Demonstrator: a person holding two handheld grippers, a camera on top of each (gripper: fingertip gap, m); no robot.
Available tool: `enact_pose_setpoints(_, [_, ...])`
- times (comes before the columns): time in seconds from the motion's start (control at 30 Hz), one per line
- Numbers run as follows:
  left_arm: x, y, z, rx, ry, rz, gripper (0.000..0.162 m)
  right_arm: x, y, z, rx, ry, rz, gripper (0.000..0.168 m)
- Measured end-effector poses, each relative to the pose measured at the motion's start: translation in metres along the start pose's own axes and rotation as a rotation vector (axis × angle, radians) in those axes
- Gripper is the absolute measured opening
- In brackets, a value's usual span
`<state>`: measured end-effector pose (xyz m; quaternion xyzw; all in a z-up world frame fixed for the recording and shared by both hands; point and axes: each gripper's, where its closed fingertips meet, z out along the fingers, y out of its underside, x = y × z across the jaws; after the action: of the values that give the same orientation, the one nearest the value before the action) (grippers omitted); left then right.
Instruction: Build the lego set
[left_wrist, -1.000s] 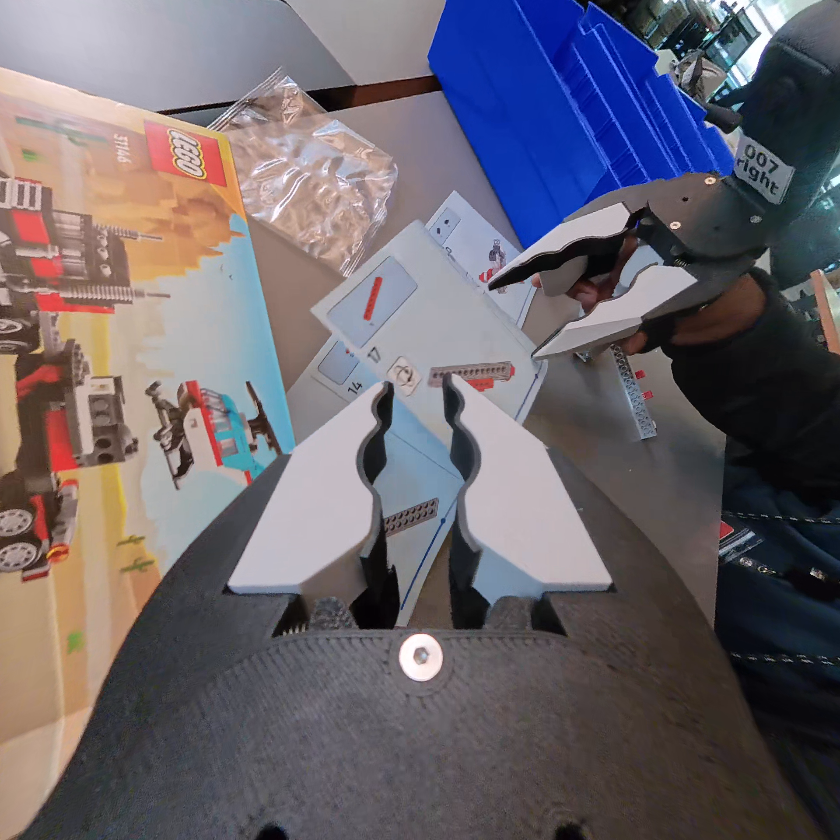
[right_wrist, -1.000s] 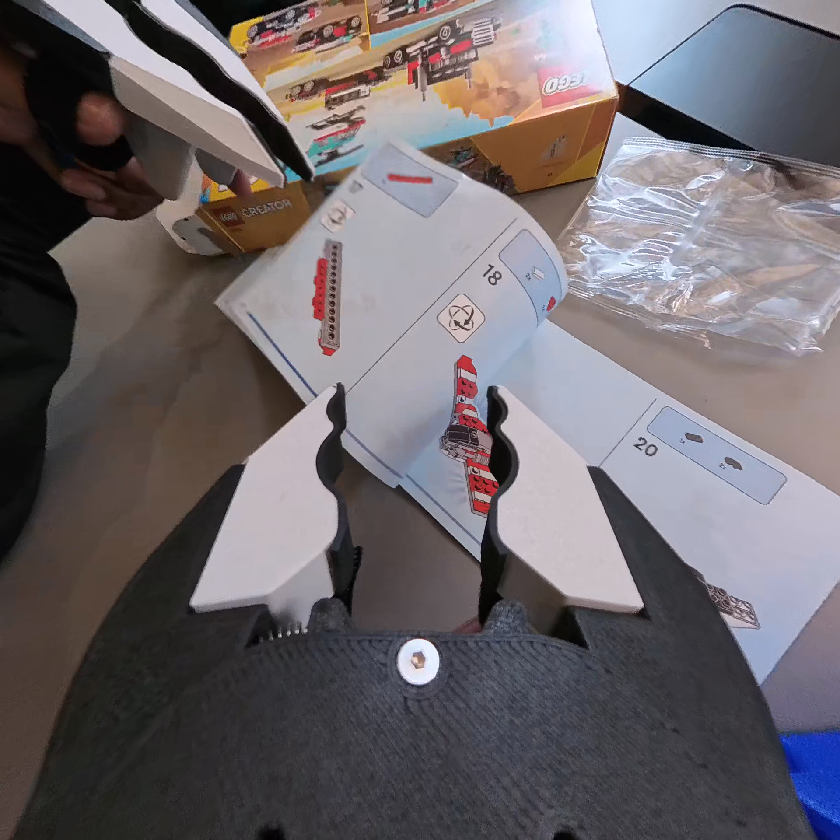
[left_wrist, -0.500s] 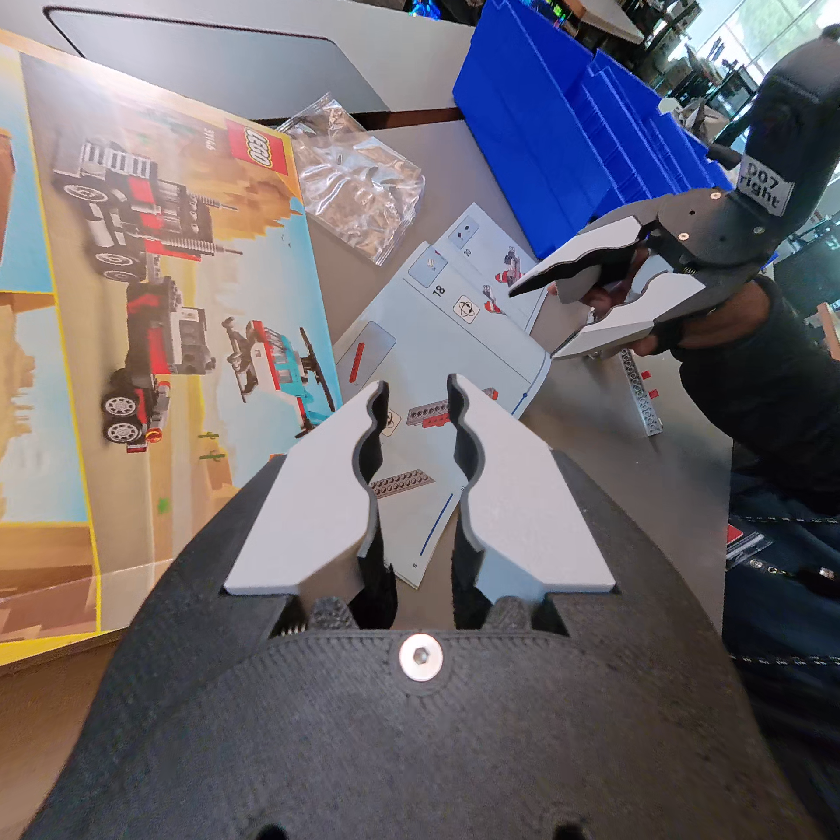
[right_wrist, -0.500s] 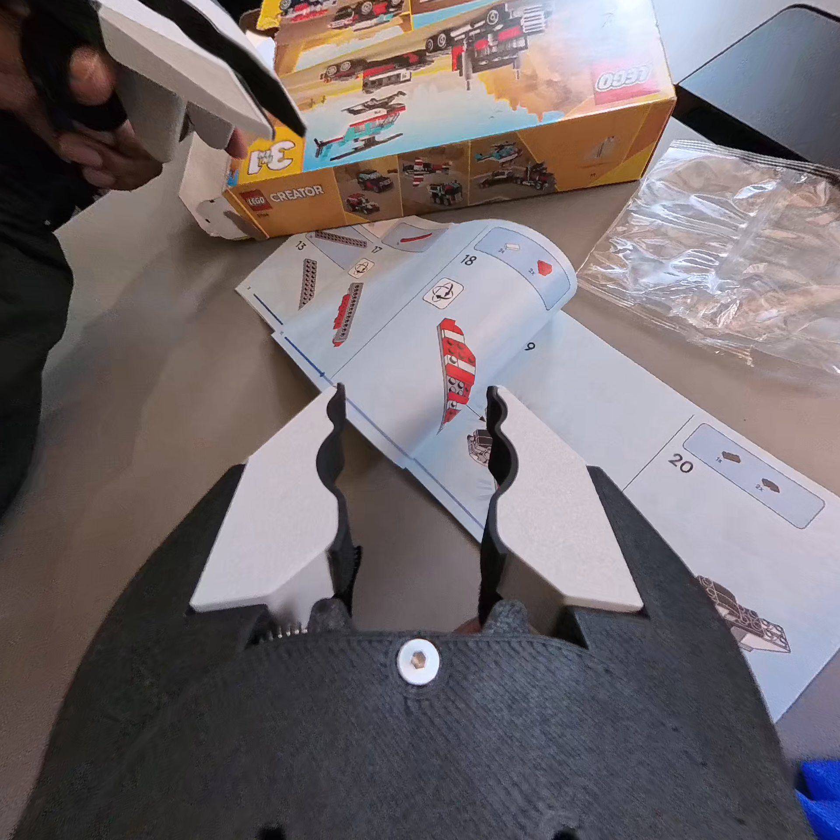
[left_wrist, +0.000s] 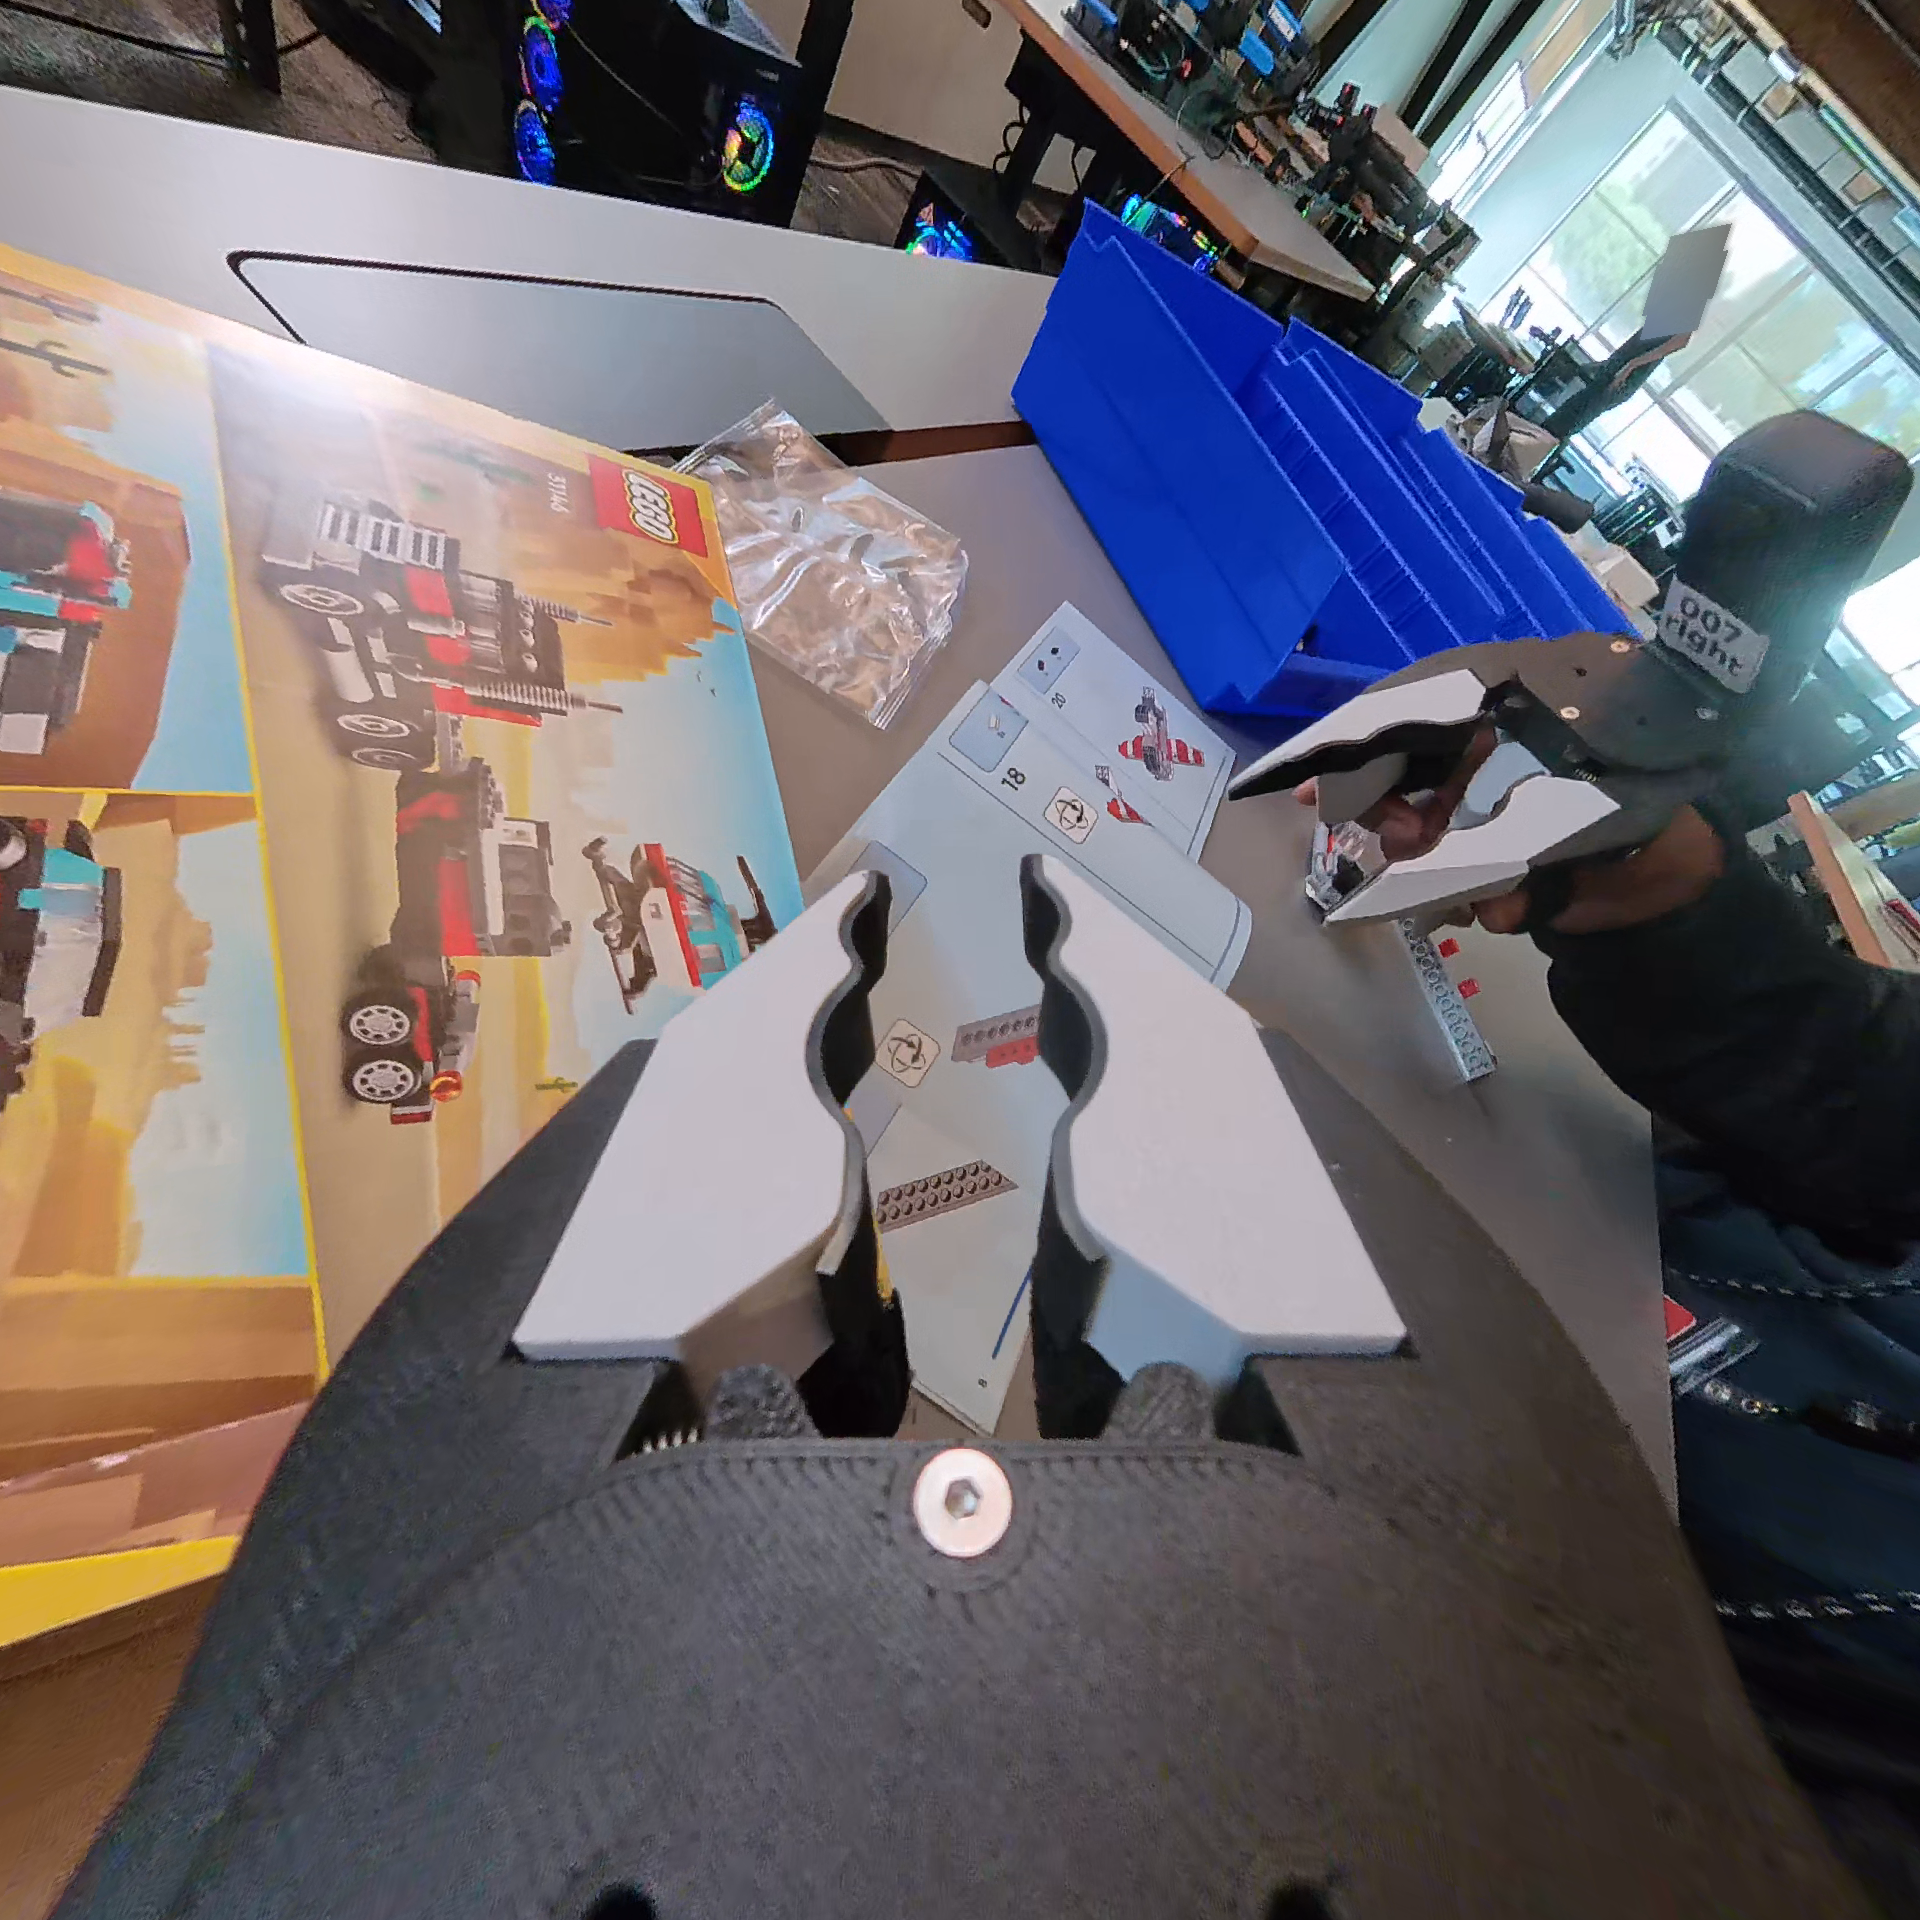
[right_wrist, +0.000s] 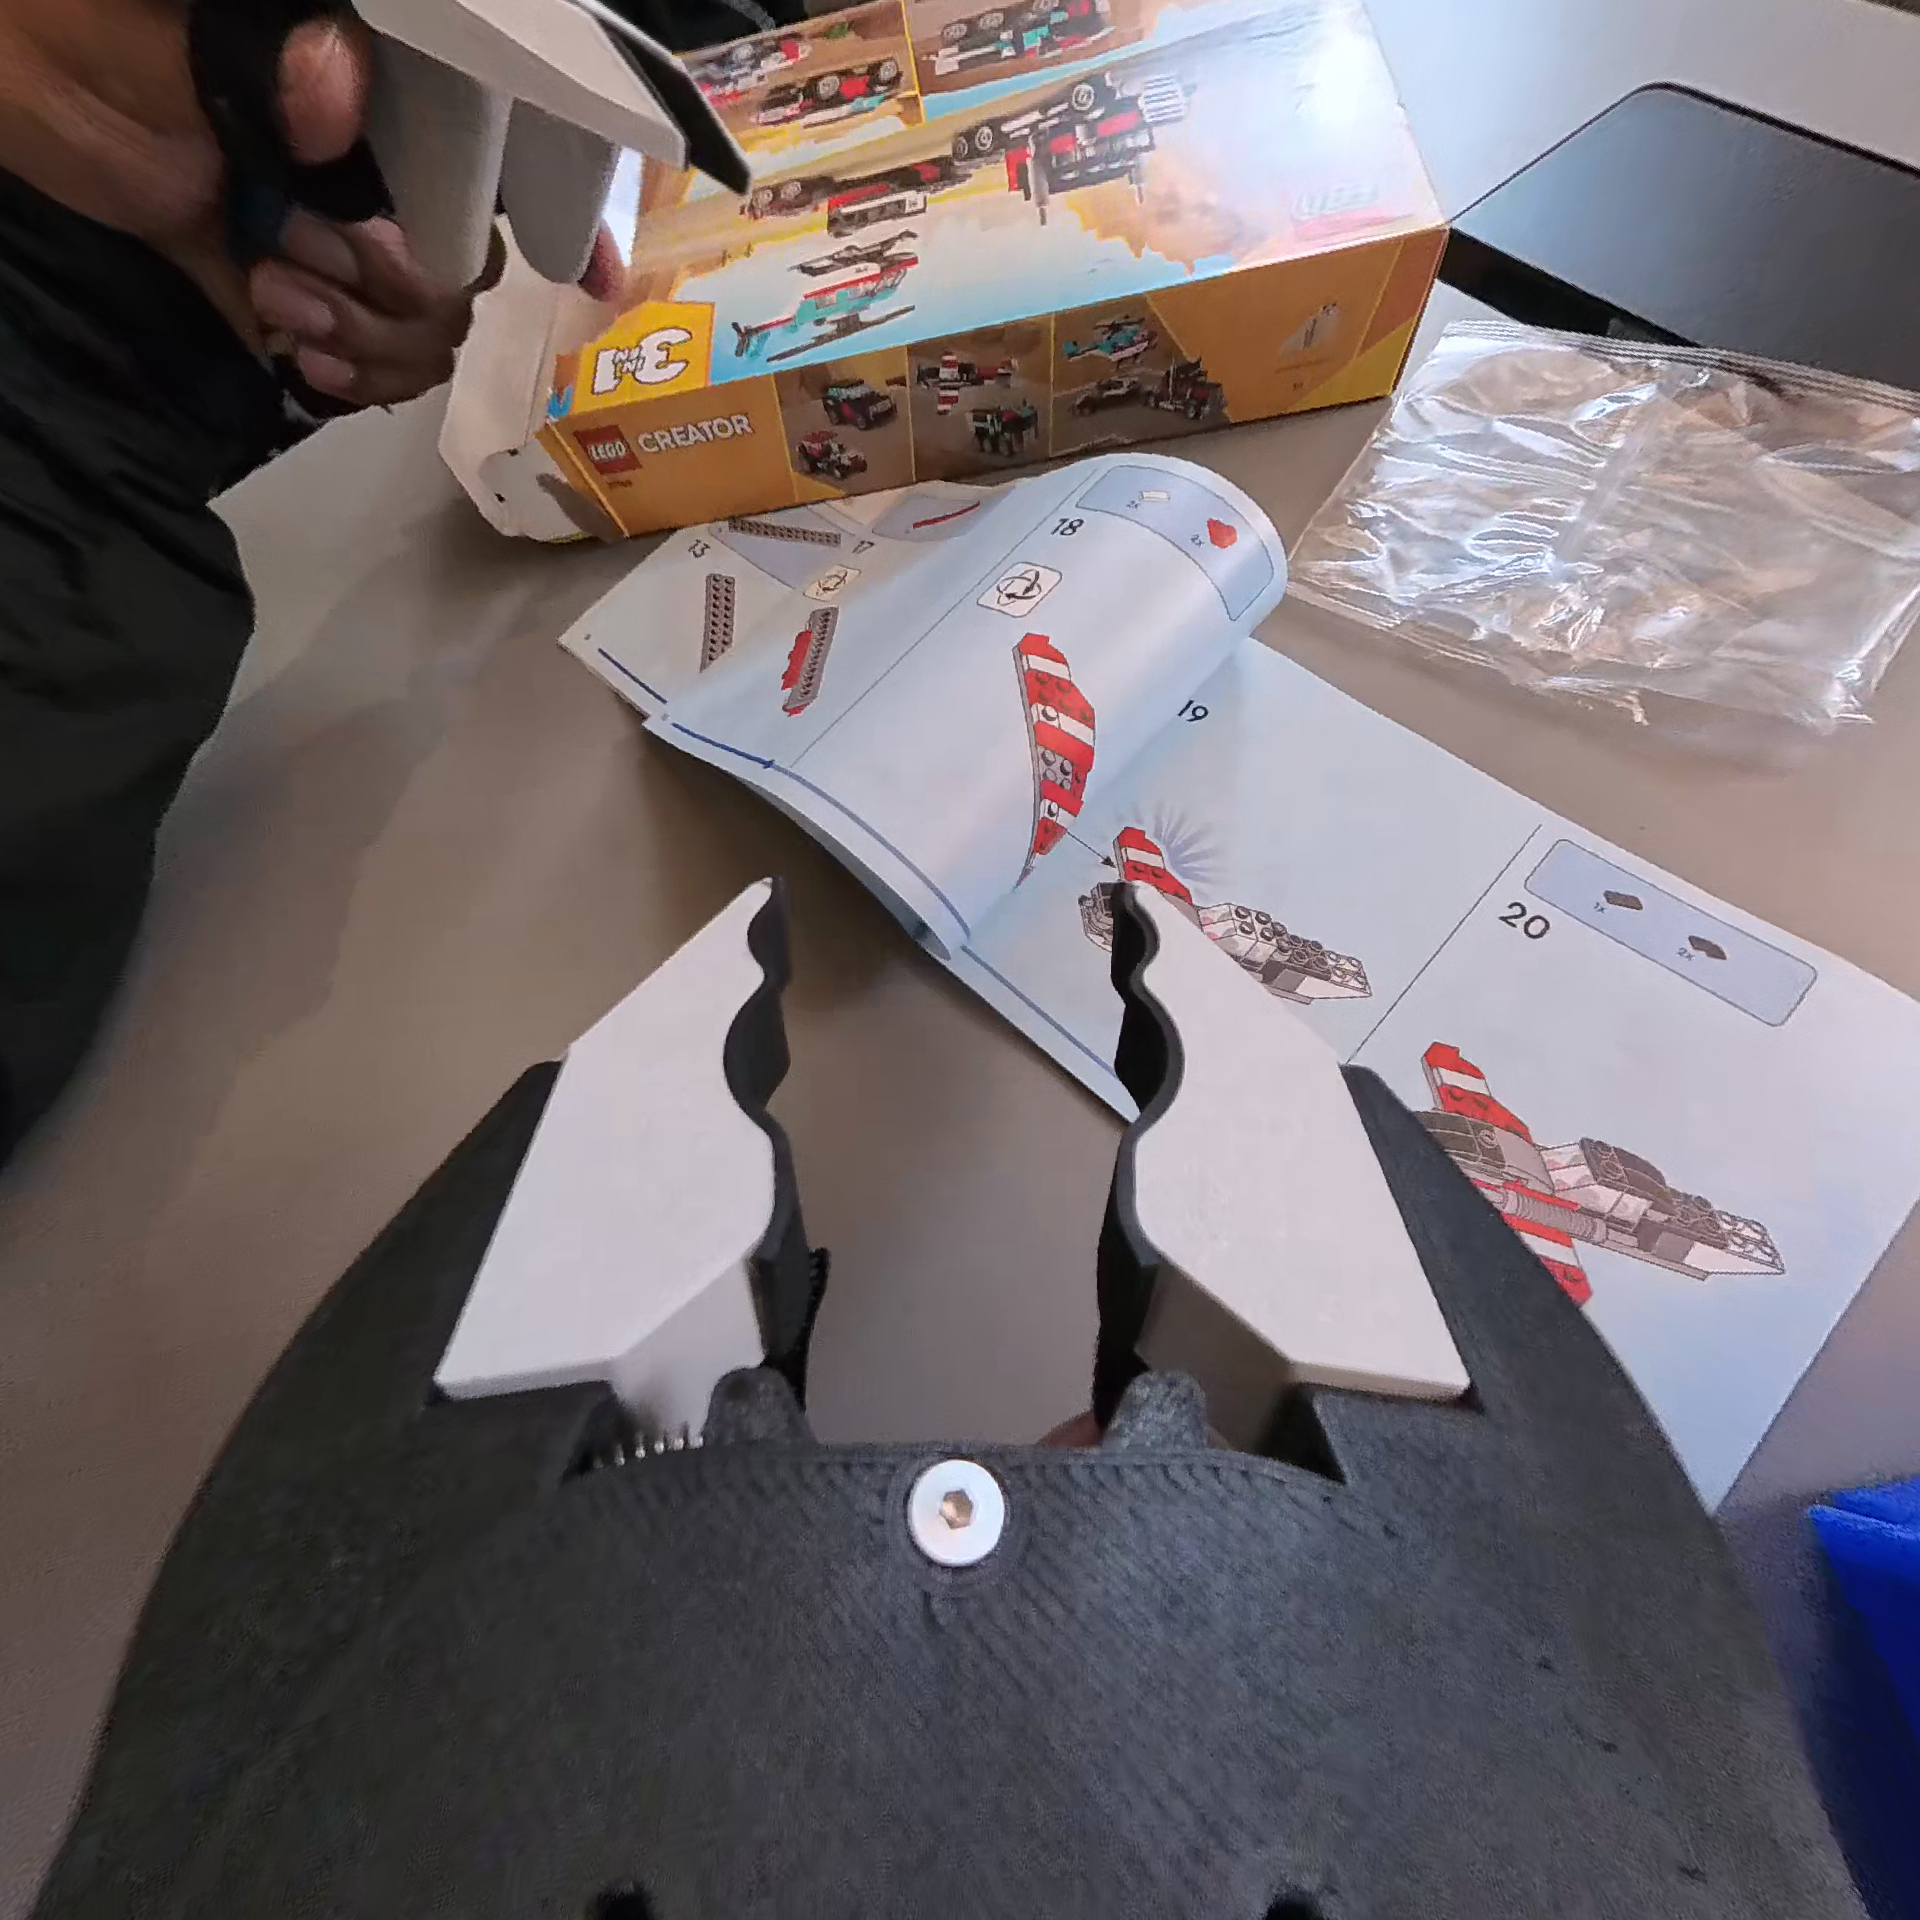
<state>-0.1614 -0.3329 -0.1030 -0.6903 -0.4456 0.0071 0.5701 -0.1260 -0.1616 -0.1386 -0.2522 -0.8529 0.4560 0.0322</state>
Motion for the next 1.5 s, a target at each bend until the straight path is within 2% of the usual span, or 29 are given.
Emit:
enact_pose_setpoints(0.7, [-0.005, -0.004, 0.003, 0.044, 0.034, -0.017, 0.026, -0.006, 0.002, 0.017, -0.001, -0.028, 0.022, 0.062])
enact_pose_setpoints(1.2, [-0.010, -0.005, -0.005, 0.060, 0.012, -0.026, 0.026, -0.024, -0.011, 0.053, -0.067, -0.065, -0.051, 0.062])
enact_pose_setpoints(1.5, [-0.014, -0.003, -0.004, 0.045, -0.001, -0.034, 0.025, -0.023, -0.011, 0.051, -0.076, -0.054, -0.068, 0.062])
